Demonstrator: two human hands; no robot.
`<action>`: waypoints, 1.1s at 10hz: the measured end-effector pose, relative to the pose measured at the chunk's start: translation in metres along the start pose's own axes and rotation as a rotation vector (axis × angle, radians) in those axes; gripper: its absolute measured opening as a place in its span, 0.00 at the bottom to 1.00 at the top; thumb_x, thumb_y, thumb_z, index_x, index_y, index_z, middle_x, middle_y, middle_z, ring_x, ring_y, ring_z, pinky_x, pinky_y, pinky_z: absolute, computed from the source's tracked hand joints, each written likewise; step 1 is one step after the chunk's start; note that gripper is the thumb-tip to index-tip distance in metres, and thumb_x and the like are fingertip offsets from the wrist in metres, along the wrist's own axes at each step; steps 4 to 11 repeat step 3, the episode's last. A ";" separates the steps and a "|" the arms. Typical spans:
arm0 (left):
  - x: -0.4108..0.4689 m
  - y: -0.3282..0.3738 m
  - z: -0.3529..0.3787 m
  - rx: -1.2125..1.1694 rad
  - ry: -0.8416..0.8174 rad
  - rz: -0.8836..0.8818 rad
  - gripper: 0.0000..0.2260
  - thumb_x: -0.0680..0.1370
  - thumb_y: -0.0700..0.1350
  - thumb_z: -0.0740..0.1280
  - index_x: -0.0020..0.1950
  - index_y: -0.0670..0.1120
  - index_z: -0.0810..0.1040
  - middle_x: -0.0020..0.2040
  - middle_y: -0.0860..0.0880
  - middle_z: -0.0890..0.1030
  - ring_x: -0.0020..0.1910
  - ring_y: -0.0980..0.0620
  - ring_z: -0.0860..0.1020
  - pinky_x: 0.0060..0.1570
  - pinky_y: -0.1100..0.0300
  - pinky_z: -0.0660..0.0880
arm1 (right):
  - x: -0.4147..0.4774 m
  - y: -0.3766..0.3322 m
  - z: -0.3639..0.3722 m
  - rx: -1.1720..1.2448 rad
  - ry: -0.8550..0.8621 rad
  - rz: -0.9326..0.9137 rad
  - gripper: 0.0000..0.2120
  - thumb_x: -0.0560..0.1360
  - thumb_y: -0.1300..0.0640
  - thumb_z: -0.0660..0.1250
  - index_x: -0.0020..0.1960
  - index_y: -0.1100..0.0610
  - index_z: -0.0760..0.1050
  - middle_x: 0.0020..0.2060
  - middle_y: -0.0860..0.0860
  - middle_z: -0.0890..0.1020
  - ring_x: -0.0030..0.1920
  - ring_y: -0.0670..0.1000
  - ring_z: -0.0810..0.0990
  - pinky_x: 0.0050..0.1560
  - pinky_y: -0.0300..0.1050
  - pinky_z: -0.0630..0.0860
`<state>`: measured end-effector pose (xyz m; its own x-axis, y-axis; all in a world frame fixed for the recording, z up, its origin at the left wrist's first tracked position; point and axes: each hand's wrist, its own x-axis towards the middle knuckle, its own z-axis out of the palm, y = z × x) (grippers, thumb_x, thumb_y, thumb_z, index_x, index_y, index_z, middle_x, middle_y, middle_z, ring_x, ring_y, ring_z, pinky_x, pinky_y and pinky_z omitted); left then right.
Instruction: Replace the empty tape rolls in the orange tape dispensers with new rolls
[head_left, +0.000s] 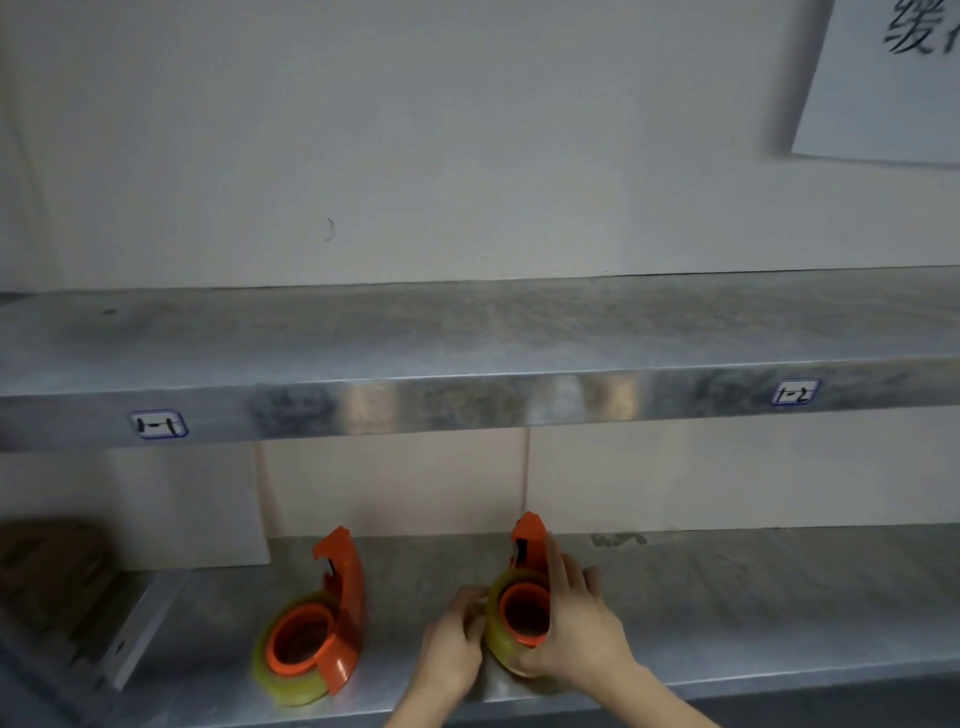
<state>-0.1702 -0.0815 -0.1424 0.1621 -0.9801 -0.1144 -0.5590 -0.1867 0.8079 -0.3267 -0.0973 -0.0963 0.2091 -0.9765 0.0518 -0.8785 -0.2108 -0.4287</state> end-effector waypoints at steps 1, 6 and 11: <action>0.002 -0.007 -0.002 0.018 -0.030 0.072 0.14 0.79 0.40 0.62 0.64 0.49 0.77 0.61 0.51 0.80 0.62 0.53 0.78 0.61 0.65 0.71 | 0.003 0.002 0.002 -0.018 -0.031 0.002 0.61 0.55 0.25 0.64 0.76 0.50 0.41 0.70 0.44 0.64 0.67 0.53 0.64 0.51 0.50 0.79; 0.003 0.010 -0.019 0.083 0.007 0.146 0.20 0.80 0.40 0.62 0.72 0.48 0.68 0.71 0.48 0.71 0.71 0.49 0.69 0.72 0.56 0.64 | -0.003 -0.006 -0.028 -0.017 -0.058 0.010 0.65 0.52 0.29 0.72 0.77 0.52 0.41 0.76 0.46 0.55 0.74 0.54 0.57 0.69 0.53 0.65; 0.003 0.010 -0.019 0.083 0.007 0.146 0.20 0.80 0.40 0.62 0.72 0.48 0.68 0.71 0.48 0.71 0.71 0.49 0.69 0.72 0.56 0.64 | -0.003 -0.006 -0.028 -0.017 -0.058 0.010 0.65 0.52 0.29 0.72 0.77 0.52 0.41 0.76 0.46 0.55 0.74 0.54 0.57 0.69 0.53 0.65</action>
